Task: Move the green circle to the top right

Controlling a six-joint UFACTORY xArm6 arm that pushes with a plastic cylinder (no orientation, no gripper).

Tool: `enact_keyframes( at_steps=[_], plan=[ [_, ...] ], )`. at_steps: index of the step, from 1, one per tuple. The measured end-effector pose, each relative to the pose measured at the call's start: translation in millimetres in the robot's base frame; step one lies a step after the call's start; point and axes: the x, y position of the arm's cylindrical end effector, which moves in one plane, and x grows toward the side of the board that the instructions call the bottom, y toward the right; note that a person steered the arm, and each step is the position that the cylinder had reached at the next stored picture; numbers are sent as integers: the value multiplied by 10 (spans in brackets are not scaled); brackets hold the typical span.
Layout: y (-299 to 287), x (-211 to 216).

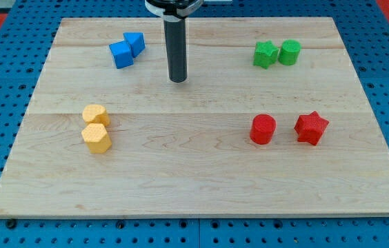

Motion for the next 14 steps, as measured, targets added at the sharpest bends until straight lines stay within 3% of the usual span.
enact_keyframes(
  at_steps=[1, 3, 6, 14],
  plan=[
    [50, 0],
    [1233, 31],
    [1987, 35],
    [2148, -360]
  ],
)
